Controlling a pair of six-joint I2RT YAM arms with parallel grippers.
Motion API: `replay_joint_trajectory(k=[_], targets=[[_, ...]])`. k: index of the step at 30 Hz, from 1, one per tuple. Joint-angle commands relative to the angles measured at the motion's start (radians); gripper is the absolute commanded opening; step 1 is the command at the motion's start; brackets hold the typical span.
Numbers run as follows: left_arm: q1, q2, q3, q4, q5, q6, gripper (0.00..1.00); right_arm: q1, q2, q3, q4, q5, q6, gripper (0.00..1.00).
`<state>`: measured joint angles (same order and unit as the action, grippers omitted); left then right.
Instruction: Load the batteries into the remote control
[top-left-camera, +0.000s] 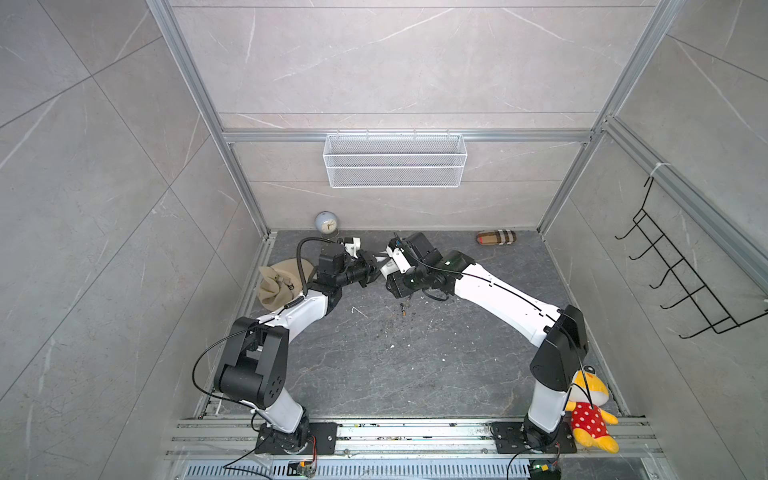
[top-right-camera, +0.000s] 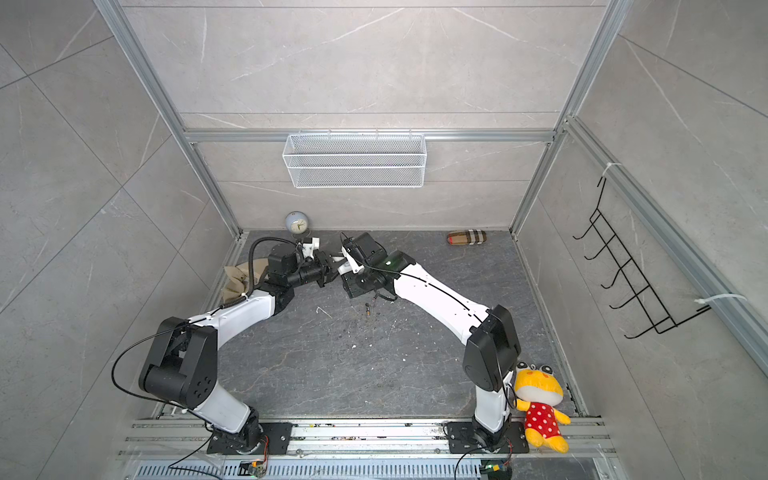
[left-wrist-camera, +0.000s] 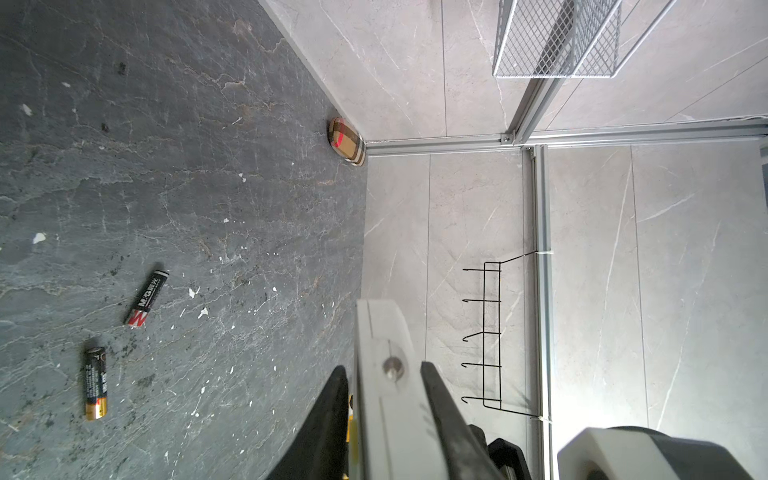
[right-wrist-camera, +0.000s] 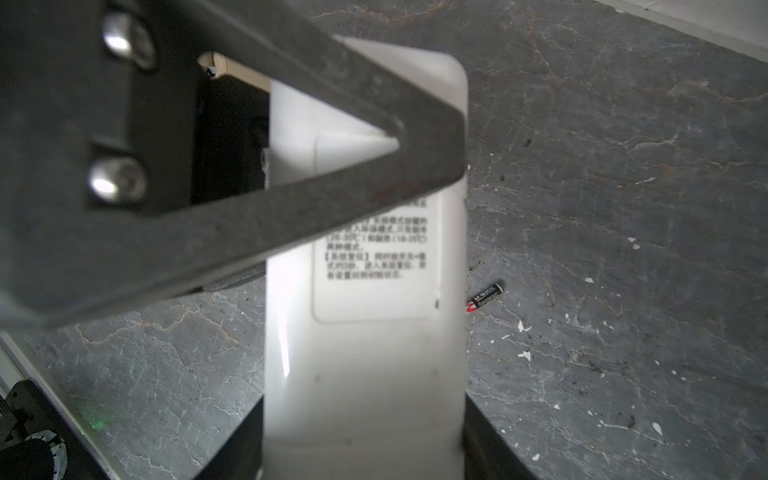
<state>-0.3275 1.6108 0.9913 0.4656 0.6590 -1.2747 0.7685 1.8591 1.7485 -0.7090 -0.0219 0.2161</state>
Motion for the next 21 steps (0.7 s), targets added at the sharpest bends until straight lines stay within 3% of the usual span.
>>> replay_joint_trajectory(k=[1, 8, 14, 21], targets=[[-0.001, -0.020, 0.023, 0.017, 0.014, 0.015, 0.23, 0.008, 0.006, 0.025, 0.001, 0.008, -0.005, 0.59], [0.004, -0.027, -0.007, 0.025, -0.012, 0.016, 0.13, 0.007, 0.006, 0.012, 0.014, 0.008, 0.001, 0.63], [0.059, -0.037, -0.074, 0.045, -0.044, 0.044, 0.04, 0.007, -0.002, -0.011, 0.049, -0.043, 0.041, 0.84], [0.192, 0.064, -0.170, 0.163, 0.008, 0.139, 0.00, -0.006, -0.031, -0.181, 0.294, -0.175, 0.280, 0.89]])
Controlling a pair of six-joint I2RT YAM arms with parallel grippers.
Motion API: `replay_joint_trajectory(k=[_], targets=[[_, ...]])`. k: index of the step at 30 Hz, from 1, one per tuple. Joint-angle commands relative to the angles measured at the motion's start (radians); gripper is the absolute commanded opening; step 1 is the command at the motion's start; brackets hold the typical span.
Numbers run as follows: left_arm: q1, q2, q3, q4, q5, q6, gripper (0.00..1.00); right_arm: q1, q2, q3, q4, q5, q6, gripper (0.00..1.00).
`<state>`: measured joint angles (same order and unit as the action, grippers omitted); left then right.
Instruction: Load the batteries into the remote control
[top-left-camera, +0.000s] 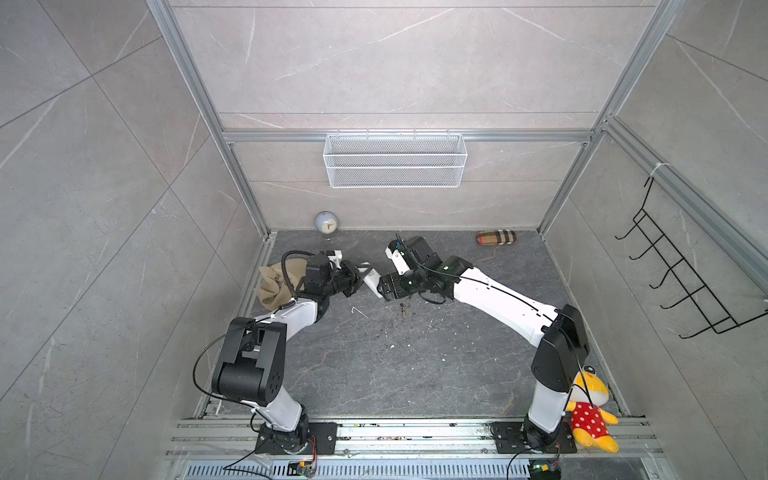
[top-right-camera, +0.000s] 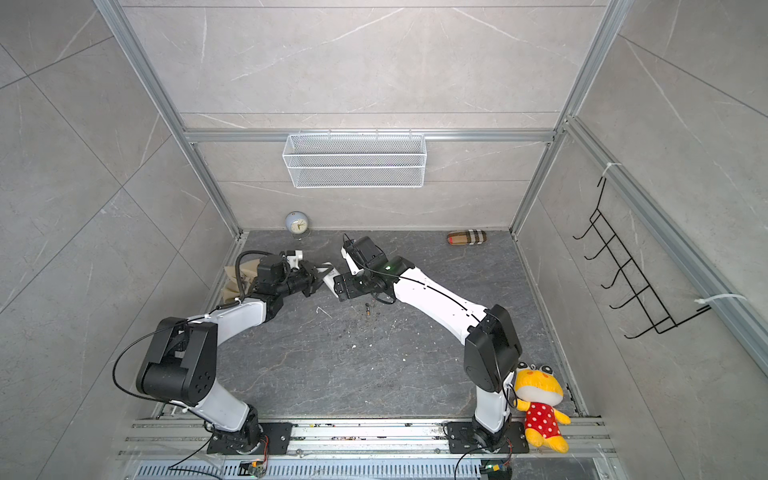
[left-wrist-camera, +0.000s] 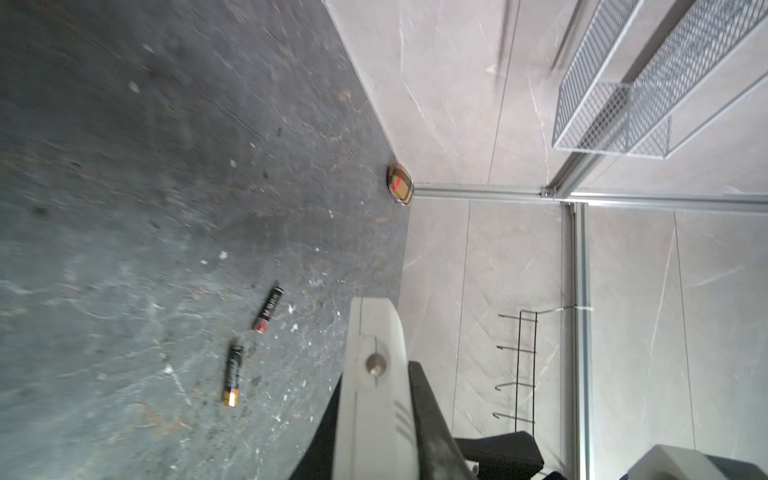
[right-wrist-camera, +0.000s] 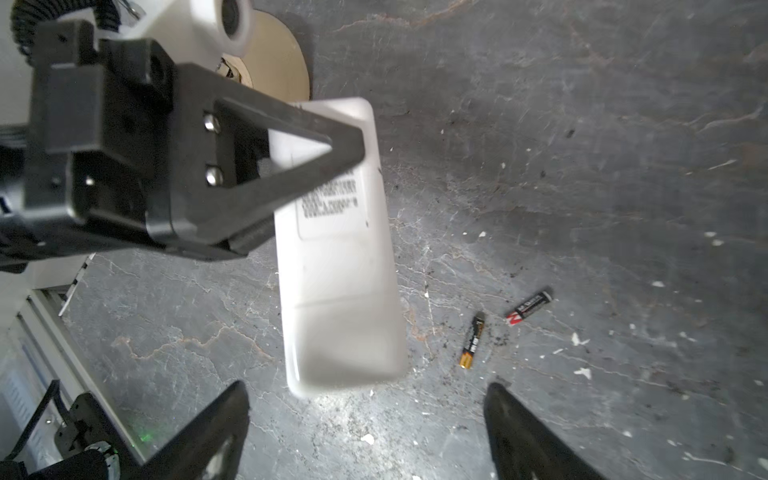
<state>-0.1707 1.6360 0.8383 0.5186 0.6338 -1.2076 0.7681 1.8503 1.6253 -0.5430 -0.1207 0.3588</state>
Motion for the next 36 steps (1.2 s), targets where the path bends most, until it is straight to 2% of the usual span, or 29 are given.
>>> replay_joint_trajectory(k=[1, 4, 9, 12, 20, 23, 26, 30, 36], targets=[[0.047, 0.060, -0.038, 0.161, 0.034, 0.066, 0.00, -0.008, -0.015, -0.090, 0.184, -0.099, 0.198, 0.89], [0.060, 0.125, -0.105, 0.364, 0.014, 0.012, 0.00, -0.010, 0.015, -0.158, 0.323, -0.130, 0.378, 0.88], [0.063, 0.263, -0.177, 0.673, -0.036, -0.060, 0.00, -0.010, 0.053, -0.357, 0.767, -0.162, 0.701, 0.86], [0.072, 0.342, -0.183, 0.779, -0.028, -0.082, 0.00, -0.008, 0.113, -0.368, 0.861, -0.158, 0.794, 0.83], [0.118, 0.352, -0.215, 0.833, -0.024, -0.032, 0.00, 0.009, 0.232, -0.329, 0.872, -0.105, 0.883, 0.74], [0.119, 0.340, -0.235, 0.832, -0.041, 0.015, 0.00, 0.013, 0.268, -0.325, 0.947, -0.113, 0.903, 0.73], [0.118, 0.352, -0.237, 0.860, -0.063, 0.004, 0.00, 0.016, 0.293, -0.291, 0.941, -0.117, 0.896, 0.73], [0.119, 0.357, -0.254, 0.862, -0.076, 0.019, 0.00, 0.025, 0.354, -0.236, 0.953, -0.129, 0.946, 0.70], [0.119, 0.357, -0.299, 0.874, -0.117, 0.049, 0.00, 0.052, 0.385, -0.225, 0.927, -0.057, 0.975, 0.61]])
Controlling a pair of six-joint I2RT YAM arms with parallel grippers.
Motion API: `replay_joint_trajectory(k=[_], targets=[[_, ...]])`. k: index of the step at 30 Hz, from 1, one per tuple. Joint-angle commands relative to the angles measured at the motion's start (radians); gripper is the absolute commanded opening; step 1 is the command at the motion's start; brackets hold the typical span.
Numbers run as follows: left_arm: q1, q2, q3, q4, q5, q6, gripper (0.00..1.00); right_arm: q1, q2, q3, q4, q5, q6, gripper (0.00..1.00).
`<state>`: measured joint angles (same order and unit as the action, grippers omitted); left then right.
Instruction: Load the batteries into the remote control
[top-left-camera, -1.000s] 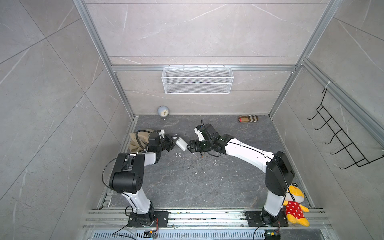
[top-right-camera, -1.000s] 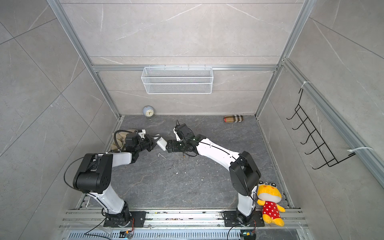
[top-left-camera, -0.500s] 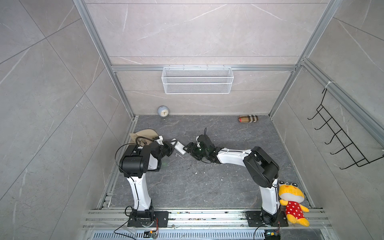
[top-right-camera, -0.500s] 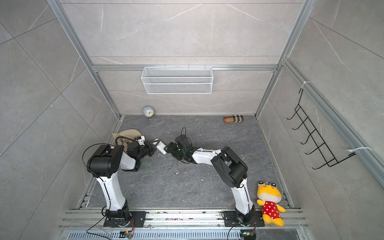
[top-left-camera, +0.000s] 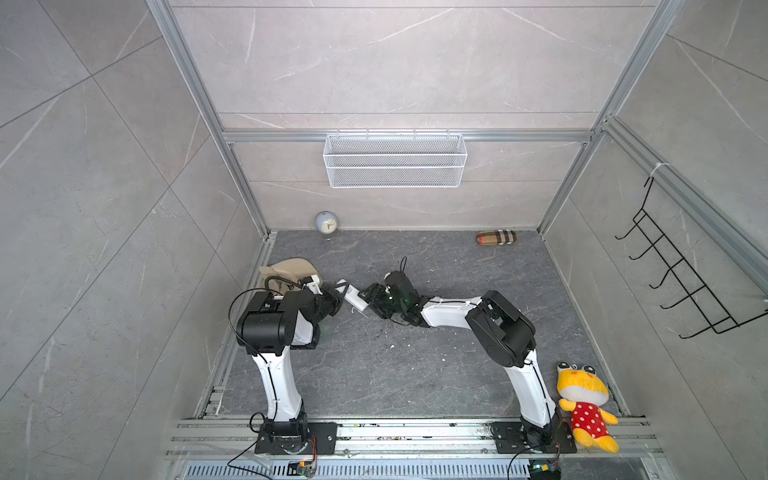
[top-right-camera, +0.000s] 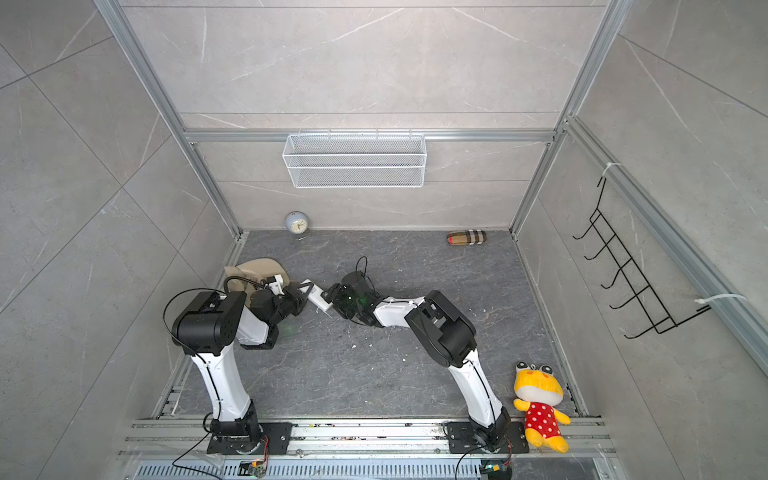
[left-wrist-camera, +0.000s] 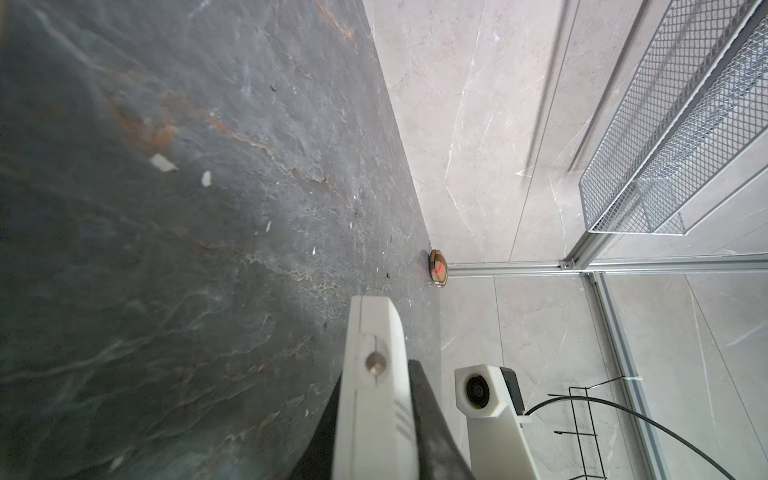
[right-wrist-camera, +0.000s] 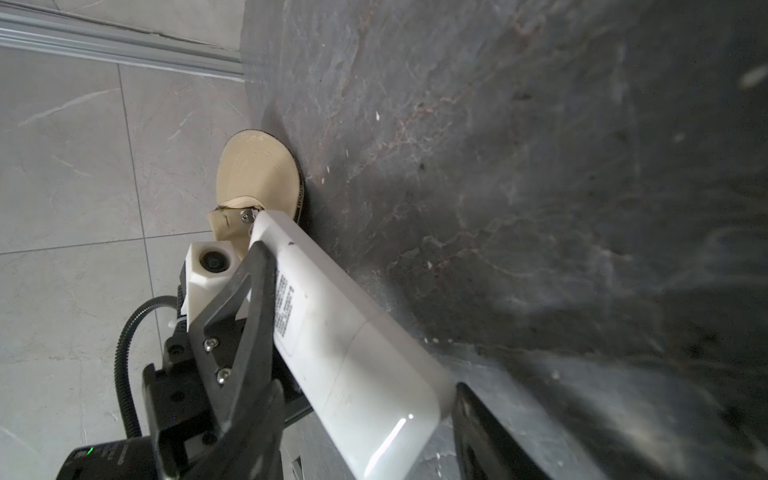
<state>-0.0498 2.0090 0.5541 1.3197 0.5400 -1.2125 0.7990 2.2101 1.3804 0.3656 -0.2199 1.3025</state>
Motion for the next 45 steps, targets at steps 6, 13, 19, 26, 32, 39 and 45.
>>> replay_joint_trajectory(k=[6, 13, 19, 26, 32, 39, 45], targets=[[-0.005, 0.002, -0.043, 0.094, -0.071, 0.054, 0.00, 0.036, 0.033, 0.004, 0.031, 0.082, 0.052, 0.60], [-0.005, 0.000, -0.060, 0.095, -0.104, 0.058, 0.00, 0.055, 0.053, -0.004, 0.062, 0.103, 0.092, 0.60], [-0.005, 0.015, -0.064, 0.093, -0.128, 0.044, 0.00, 0.078, 0.049, -0.011, 0.052, 0.137, 0.114, 0.61], [-0.004, 0.020, -0.055, 0.094, -0.111, 0.007, 0.00, 0.088, 0.056, -0.023, 0.063, 0.171, 0.141, 0.68], [-0.001, -0.008, -0.064, 0.096, -0.102, -0.024, 0.00, 0.087, 0.050, -0.017, 0.070, 0.189, 0.150, 0.58], [0.001, -0.017, -0.070, 0.093, -0.101, -0.030, 0.00, 0.088, 0.035, 0.007, 0.018, 0.191, 0.108, 0.52], [0.007, -0.027, -0.075, 0.094, -0.102, -0.032, 0.00, 0.085, 0.048, 0.038, -0.006, 0.185, 0.099, 0.53]])
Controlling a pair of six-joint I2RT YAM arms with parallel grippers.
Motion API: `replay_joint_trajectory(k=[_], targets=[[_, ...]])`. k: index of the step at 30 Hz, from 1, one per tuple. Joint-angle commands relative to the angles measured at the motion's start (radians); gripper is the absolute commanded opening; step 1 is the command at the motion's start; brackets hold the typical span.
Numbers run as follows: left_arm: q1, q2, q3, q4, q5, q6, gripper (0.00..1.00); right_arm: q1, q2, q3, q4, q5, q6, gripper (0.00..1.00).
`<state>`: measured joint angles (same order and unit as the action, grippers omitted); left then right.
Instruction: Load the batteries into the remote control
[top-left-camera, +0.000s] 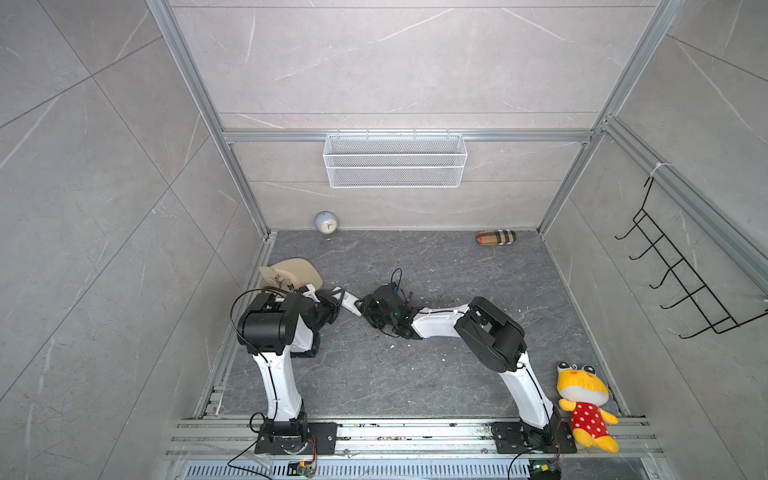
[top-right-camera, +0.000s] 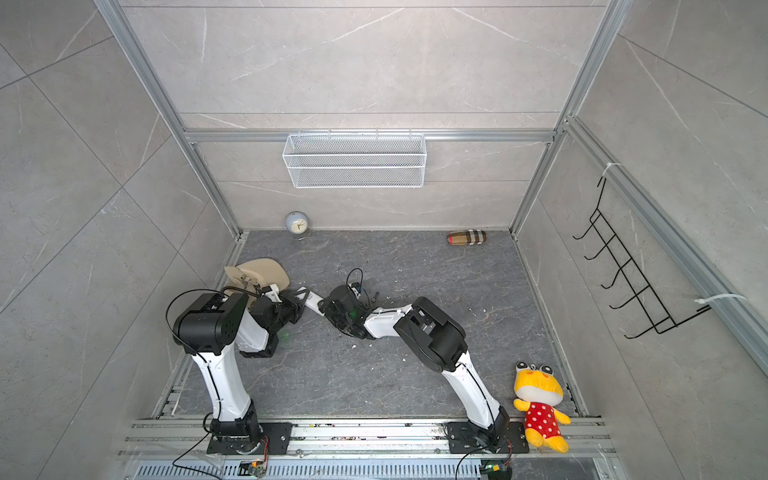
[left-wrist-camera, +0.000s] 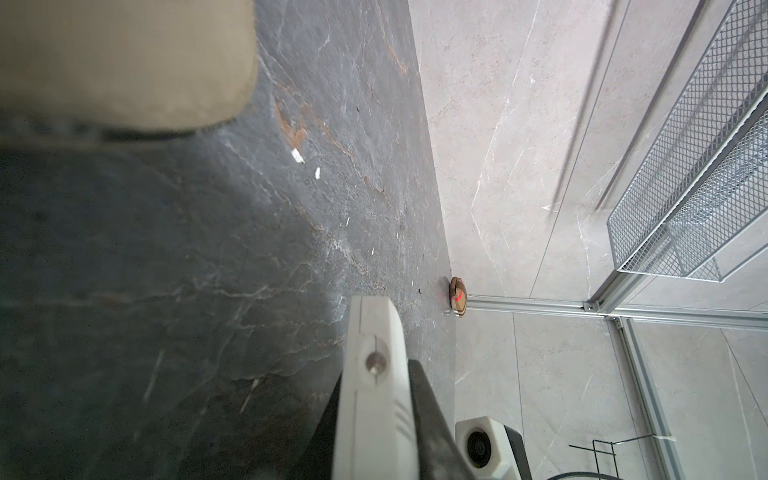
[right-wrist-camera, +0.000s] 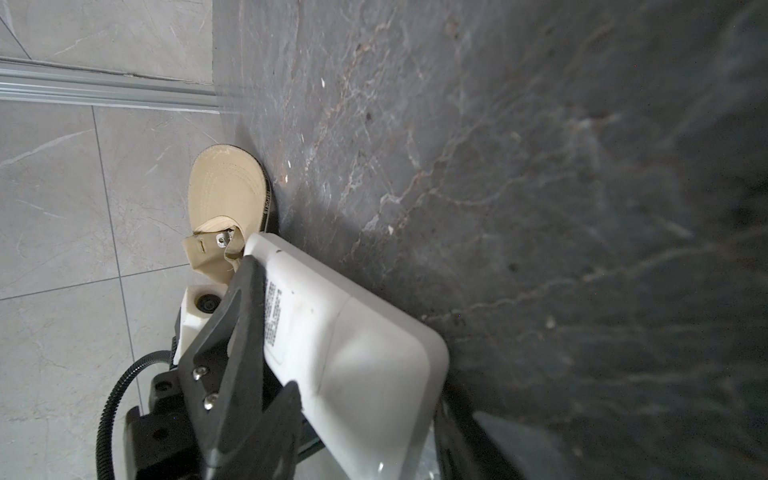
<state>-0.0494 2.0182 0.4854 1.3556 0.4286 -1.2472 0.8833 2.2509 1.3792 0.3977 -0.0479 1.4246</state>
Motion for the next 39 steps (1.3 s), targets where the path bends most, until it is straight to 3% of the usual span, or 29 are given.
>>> replay_joint_trajectory(k=[1, 9, 20, 24, 28, 39], targets=[[0.006, -0.041, -0.011, 0.059, 0.005, 0.005, 0.00, 0.002, 0.010, 0.047, -0.049, 0.013, -0.024, 0.52], [0.009, -0.038, -0.008, 0.059, 0.012, -0.005, 0.00, -0.001, 0.020, 0.072, -0.073, 0.019, -0.027, 0.48], [0.014, -0.017, 0.001, 0.059, 0.016, -0.031, 0.00, 0.000, 0.043, 0.102, -0.086, 0.016, -0.026, 0.51], [0.017, -0.011, 0.002, 0.060, 0.017, -0.038, 0.00, -0.001, 0.046, 0.102, -0.086, 0.019, -0.021, 0.47], [0.017, -0.010, 0.004, 0.060, 0.020, -0.037, 0.00, -0.001, 0.044, 0.100, -0.091, 0.021, -0.025, 0.37], [0.029, -0.012, -0.003, 0.060, 0.009, -0.030, 0.00, -0.008, 0.012, 0.012, -0.111, 0.029, -0.050, 0.34]])
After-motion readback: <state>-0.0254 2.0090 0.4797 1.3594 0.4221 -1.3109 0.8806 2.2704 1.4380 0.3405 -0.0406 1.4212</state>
